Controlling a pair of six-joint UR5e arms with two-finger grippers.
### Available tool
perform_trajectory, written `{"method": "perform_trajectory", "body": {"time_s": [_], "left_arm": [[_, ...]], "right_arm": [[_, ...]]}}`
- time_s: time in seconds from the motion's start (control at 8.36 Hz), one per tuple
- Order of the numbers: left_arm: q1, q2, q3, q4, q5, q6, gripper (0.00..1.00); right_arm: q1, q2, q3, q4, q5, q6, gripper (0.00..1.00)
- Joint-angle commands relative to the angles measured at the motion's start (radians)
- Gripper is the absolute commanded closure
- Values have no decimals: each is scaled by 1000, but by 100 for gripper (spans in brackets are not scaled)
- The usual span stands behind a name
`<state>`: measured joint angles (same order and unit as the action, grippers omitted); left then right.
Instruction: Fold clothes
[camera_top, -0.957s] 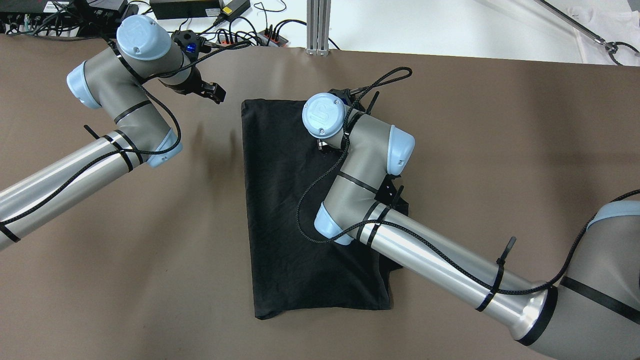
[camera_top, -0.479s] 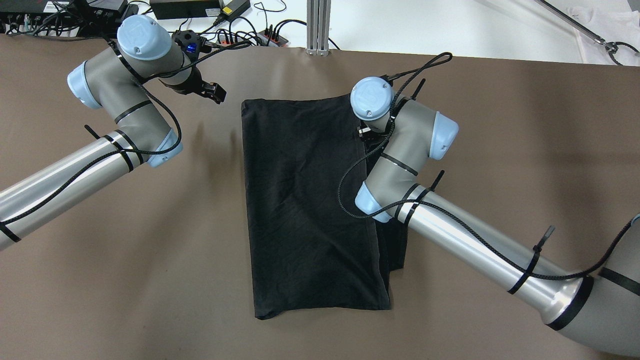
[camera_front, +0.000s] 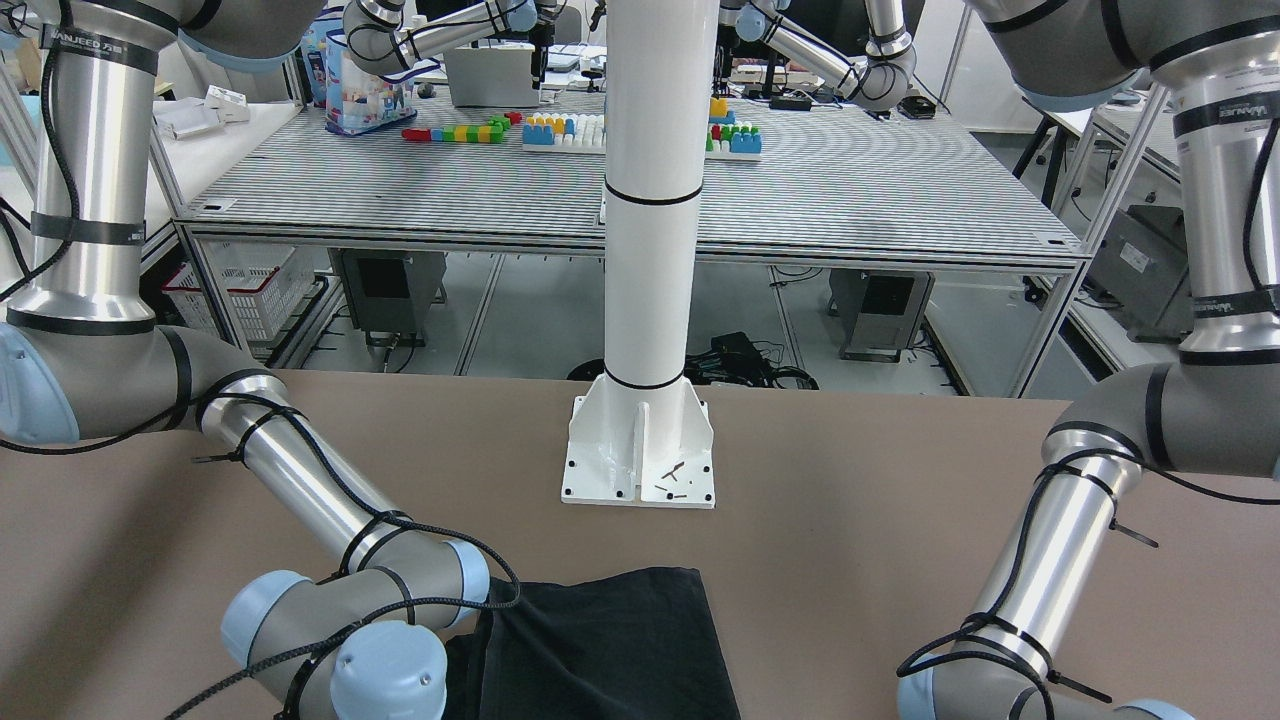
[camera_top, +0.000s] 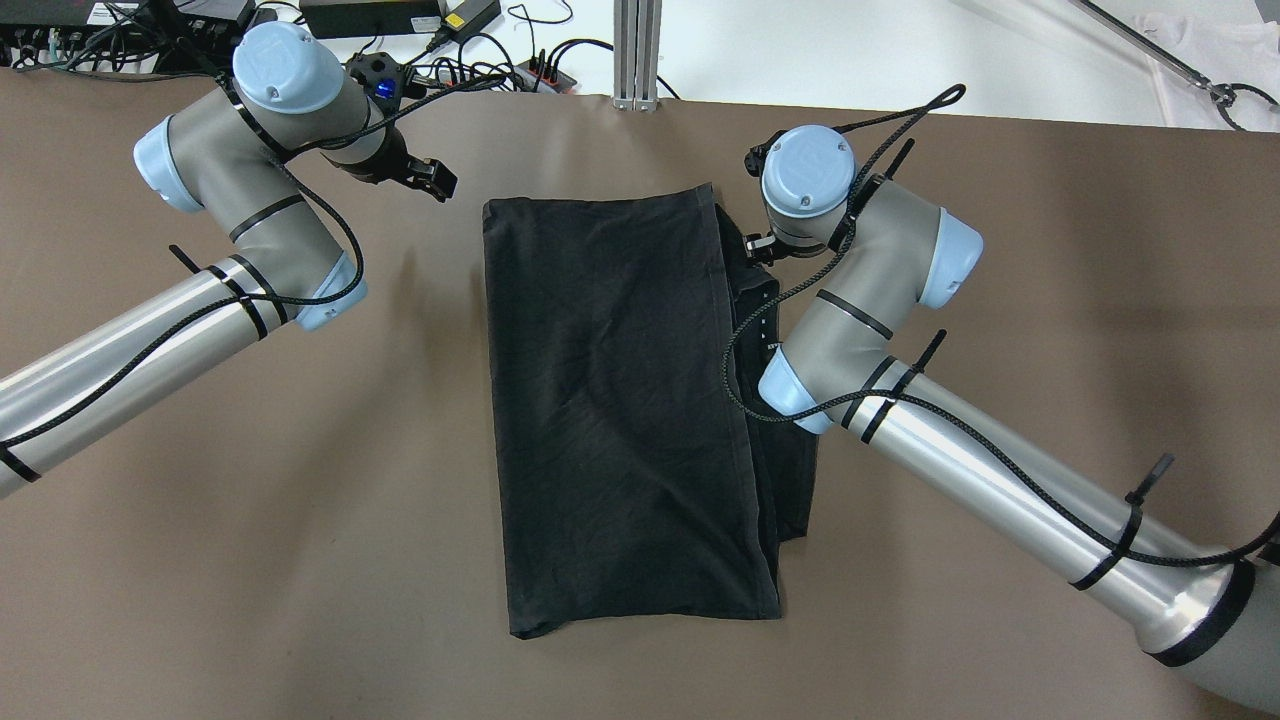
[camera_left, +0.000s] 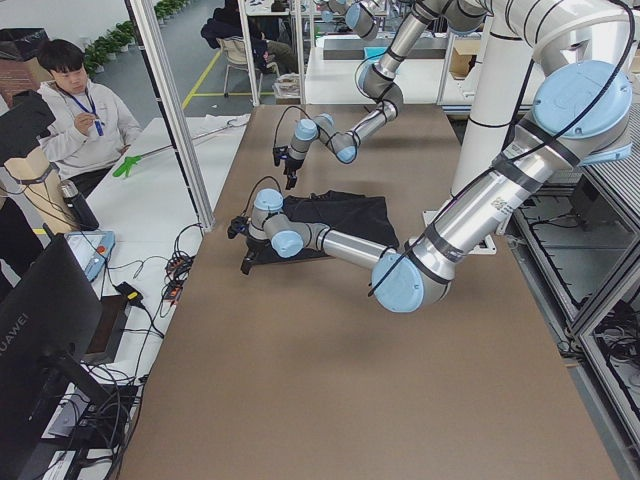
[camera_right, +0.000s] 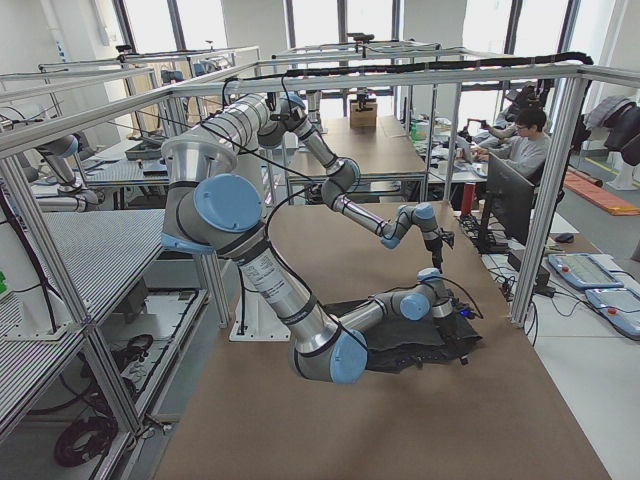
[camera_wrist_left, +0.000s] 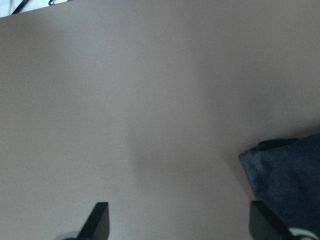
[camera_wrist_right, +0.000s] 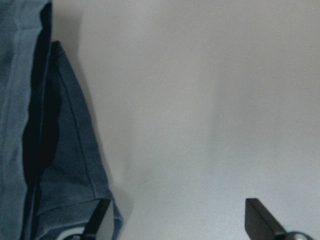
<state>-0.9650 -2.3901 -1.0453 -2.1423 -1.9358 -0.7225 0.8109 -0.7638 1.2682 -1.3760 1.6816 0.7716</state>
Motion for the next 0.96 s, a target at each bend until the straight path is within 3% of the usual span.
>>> {"method": "perform_trajectory", "body": {"time_s": [0.0,0.12,0.24,0.48,0.84], "left_arm": [[5,92,-175,4,-3,-195,0],[9,136,-262,4,-3,-300,0],[41,191,-354,2,-2,-430,0],[130,309,-537,-1,59,-691,0],[343,469,-769,1,216,-933,0]], "right_arm": [[-9,-148,281,8,36,234,6],[-15,-214,397,6,38,288,6],[-27,-251,451,9,38,346,6],[-87,-267,468,52,35,511,6],[-147,-337,471,218,14,636,7]]}}
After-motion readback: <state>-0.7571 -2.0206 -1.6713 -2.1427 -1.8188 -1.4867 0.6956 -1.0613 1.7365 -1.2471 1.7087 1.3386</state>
